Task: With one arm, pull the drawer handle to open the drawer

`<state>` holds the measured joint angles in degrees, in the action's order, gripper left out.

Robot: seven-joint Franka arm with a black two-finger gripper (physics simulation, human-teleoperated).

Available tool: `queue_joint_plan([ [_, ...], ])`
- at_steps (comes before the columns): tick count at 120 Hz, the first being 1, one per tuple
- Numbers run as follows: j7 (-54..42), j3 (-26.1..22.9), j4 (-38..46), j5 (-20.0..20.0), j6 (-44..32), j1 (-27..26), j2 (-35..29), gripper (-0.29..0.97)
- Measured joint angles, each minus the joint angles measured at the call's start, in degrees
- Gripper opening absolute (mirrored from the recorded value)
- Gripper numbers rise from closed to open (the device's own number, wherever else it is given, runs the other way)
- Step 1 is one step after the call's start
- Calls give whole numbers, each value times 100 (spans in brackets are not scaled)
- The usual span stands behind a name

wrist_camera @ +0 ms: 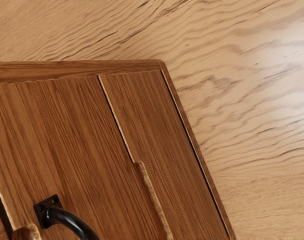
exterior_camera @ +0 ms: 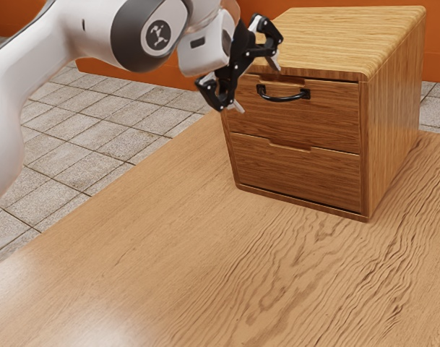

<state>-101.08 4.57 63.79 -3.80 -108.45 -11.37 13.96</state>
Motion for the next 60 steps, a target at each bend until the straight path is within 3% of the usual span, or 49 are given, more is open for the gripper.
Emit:
queue_joint_plan([
  [60,-95,17,24,-2,-112,-104,51,68],
])
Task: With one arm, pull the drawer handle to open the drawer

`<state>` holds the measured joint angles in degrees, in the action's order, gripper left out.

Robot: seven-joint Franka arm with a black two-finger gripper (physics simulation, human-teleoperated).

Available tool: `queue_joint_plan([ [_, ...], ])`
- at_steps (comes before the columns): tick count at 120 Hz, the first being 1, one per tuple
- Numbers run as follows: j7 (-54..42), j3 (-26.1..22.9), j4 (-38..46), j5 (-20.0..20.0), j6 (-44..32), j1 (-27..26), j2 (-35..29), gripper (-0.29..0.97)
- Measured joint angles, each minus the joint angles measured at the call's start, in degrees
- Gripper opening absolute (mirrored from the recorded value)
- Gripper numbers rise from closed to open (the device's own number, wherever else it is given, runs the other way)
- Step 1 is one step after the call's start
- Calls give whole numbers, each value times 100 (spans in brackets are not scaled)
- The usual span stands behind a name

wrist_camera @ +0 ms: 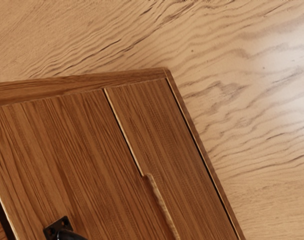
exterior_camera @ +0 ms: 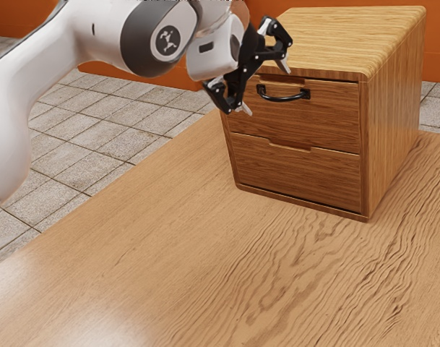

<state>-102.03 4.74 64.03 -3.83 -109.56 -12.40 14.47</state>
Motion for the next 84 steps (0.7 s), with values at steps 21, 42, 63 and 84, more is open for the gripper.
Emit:
queue_joint_plan([
  [21,-14,8,13,-3,-10,-21,77,68],
  [42,-24,34,7,-4,-48,6,148,68],
  [63,-32,34,-35,-2,-192,8,263,68],
  [84,-40,49,-31,-4,-324,52,358,68],
])
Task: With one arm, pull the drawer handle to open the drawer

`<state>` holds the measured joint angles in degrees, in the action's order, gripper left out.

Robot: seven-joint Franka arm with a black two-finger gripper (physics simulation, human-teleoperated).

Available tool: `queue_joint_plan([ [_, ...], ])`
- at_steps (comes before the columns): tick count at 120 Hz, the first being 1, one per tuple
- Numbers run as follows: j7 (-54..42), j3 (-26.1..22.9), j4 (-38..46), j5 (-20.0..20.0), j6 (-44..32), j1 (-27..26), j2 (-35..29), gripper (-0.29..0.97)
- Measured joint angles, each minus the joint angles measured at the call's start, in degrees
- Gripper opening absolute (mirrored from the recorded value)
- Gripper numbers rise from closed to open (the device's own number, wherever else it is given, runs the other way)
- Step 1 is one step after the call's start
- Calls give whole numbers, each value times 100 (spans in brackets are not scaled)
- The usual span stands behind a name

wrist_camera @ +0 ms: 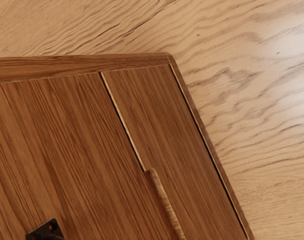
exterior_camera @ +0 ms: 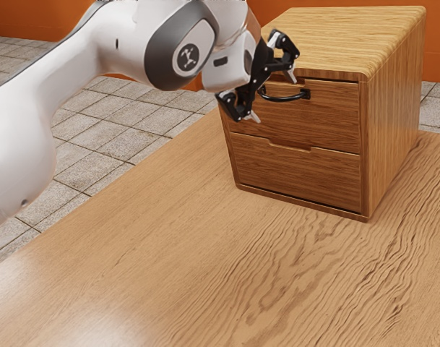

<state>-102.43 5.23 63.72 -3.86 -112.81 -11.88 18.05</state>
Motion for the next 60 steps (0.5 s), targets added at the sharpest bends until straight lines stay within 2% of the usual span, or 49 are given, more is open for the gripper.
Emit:
queue_joint_plan([
  [28,-9,229,175,0,-128,21,29,68],
  [60,-14,266,237,12,-372,72,146,68],
])
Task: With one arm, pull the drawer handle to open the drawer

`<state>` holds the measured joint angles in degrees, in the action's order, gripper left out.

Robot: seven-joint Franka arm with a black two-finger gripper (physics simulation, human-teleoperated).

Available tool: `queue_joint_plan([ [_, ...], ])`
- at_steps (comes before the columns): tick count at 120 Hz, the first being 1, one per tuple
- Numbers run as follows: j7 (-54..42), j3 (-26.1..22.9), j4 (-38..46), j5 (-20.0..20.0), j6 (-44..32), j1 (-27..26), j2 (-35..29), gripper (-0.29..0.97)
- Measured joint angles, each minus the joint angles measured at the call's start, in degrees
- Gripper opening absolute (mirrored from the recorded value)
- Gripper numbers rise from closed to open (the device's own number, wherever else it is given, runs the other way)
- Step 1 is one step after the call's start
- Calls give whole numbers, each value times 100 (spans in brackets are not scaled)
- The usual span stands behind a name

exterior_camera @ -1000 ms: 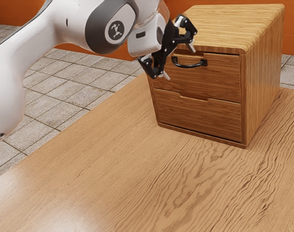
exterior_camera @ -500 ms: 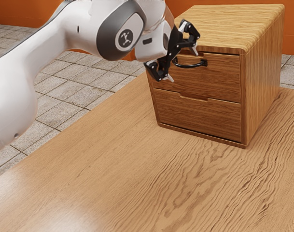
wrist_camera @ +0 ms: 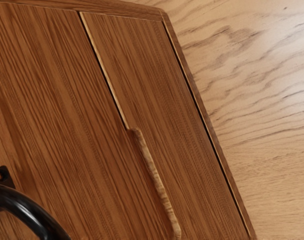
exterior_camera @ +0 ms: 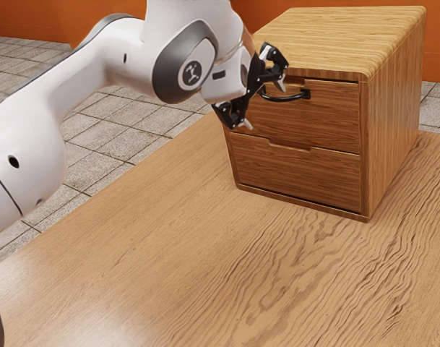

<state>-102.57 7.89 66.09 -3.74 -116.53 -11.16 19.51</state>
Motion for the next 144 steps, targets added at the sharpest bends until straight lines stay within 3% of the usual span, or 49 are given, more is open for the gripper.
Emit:
queue_joint_plan([
  [144,-3,241,381,41,-622,33,252,67],
])
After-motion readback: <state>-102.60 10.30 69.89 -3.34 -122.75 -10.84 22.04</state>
